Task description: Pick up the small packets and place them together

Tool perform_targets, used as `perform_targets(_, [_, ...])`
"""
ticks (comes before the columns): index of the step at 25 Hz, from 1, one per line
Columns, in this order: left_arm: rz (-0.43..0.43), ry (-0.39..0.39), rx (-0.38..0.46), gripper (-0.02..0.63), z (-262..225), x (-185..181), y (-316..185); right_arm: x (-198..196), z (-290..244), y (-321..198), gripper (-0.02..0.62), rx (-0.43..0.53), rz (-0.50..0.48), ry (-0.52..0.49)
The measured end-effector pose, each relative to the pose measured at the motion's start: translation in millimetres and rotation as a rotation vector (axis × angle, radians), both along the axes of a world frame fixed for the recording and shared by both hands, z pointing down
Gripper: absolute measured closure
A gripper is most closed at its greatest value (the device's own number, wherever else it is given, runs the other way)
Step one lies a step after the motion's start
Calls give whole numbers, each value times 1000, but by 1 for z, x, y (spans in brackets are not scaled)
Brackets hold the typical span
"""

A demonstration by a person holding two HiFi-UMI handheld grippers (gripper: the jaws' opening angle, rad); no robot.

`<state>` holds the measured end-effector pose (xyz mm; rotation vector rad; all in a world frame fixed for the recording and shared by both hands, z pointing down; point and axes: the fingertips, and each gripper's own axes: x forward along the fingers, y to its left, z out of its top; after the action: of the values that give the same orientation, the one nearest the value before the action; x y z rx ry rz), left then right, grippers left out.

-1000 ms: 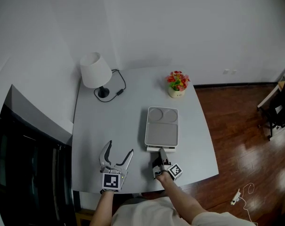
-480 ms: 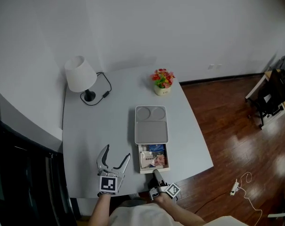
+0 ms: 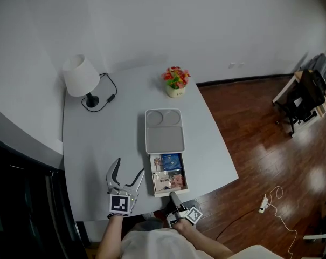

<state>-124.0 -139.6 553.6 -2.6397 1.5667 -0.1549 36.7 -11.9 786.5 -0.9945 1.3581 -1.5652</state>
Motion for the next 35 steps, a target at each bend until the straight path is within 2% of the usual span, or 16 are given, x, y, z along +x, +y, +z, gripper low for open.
perform_targets(4, [5,-12,-13,229,3,1,6,-4,7,16,422,-28,-42,6])
perform_targets(13, [-20,30,-14,229,2,5,10,0,-3,17,420,-53,-144,-22])
perform_targets(18, [-21,53,-10,229,2,12,4,-1,1,22,422,-95,-209,-86])
perform_targets(19, [-23,54,-13,229,4,12,4,-3,-1,24,418,-96,-237,-96])
perform_targets(20, [-24,55,-14,229,5,13,3,-6,-5,25,373,-81,-275,-106])
perform_targets(21, [-23,58,-14,229,5,15,2,-11,-12,27,362,-52,-325,-116])
perform_targets(24, [-20,60,-19,229,8,18,0,-28,-39,36,362,28,-475,-142])
perform_targets(26, [-16,60,-23,229,9,21,-1,-32,-52,37,362,59,-527,-139])
perform_targets(30, [-2,64,-30,229,9,31,-4,-17,-67,19,360,92,-506,-85])
perform_targets(32, [8,64,-37,229,7,35,-5,-6,-78,1,302,118,-480,-53])
perform_targets(35, [13,63,-62,227,7,40,-9,14,-95,-32,302,171,-435,-11])
